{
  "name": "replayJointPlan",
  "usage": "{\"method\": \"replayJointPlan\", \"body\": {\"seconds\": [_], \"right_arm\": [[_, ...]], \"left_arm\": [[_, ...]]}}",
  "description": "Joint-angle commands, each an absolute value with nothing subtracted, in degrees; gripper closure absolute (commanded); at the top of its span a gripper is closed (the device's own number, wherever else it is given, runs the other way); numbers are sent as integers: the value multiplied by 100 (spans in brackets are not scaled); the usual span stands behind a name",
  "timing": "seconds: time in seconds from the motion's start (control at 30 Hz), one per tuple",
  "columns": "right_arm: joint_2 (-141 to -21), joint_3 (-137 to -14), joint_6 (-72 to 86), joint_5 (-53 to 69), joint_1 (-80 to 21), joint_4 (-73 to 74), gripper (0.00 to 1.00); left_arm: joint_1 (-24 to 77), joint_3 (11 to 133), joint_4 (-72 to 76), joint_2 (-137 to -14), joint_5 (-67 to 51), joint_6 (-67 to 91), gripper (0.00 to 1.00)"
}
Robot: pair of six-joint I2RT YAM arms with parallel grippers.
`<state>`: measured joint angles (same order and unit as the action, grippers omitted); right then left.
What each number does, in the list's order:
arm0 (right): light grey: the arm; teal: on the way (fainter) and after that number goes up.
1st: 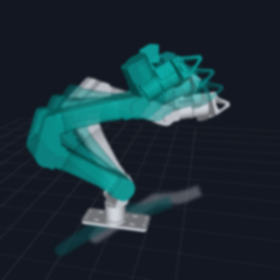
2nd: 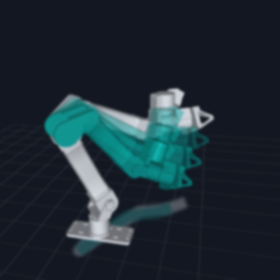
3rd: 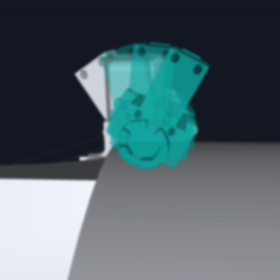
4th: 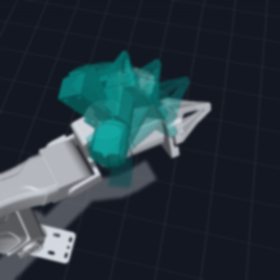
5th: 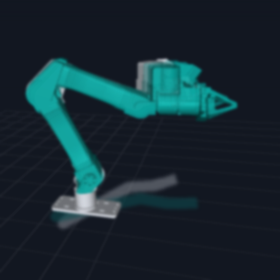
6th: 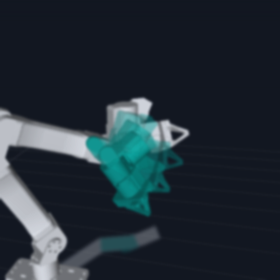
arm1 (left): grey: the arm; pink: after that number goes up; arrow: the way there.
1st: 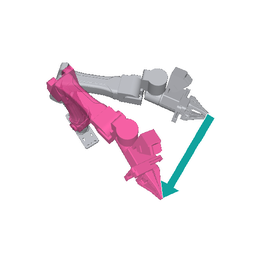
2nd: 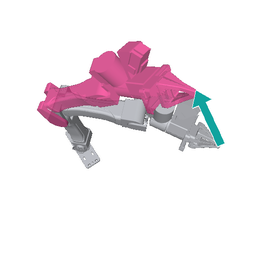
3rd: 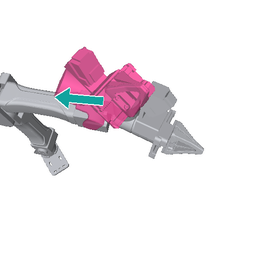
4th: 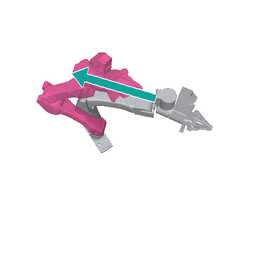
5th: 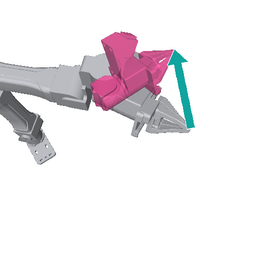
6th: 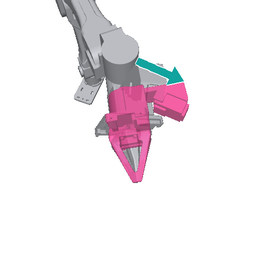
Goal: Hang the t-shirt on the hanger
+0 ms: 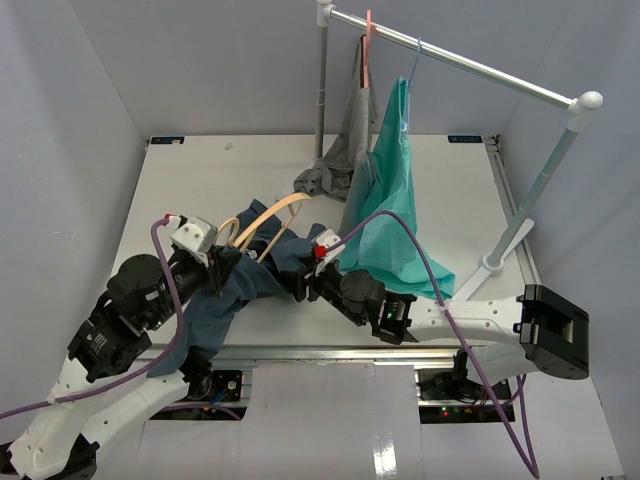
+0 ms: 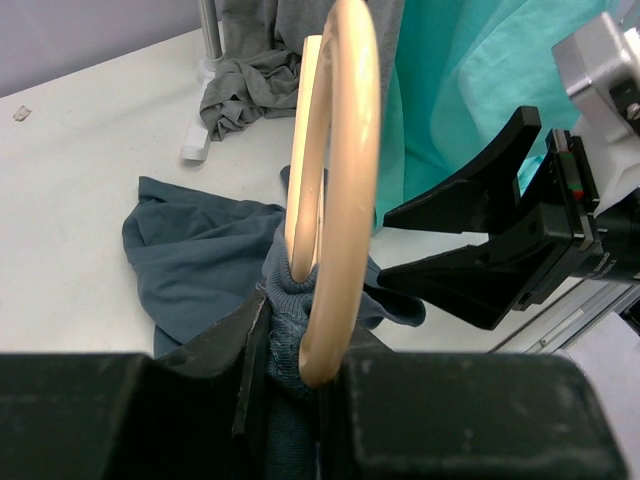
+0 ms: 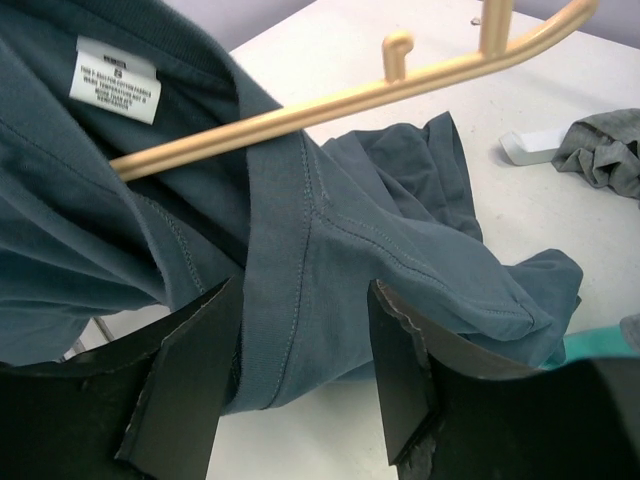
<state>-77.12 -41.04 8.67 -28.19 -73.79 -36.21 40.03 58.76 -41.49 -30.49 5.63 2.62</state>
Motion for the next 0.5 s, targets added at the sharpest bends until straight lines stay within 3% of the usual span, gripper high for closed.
{"method": "replayJointPlan", "body": {"seconds": [0.0, 0.33, 0.43, 0.47], "right_arm": [[-7881, -4343, 948, -3257, -7556, -4027, 40], [-8145, -4289, 994, -3296, -7620, -3938, 41], [-8258, -4357, 1001, -3481, -7620, -3819, 49], [-8280, -4378, 1002, -3606, -7626, -3778, 60]], "left_arm": [[3999, 5873, -3817, -2974, 663, 362, 100], [3999, 5784, -3648, -2979, 581, 335, 100], [3999, 5792, -3639, -2979, 588, 334, 100], [3999, 5798, -3657, -2955, 564, 328, 100]]}}
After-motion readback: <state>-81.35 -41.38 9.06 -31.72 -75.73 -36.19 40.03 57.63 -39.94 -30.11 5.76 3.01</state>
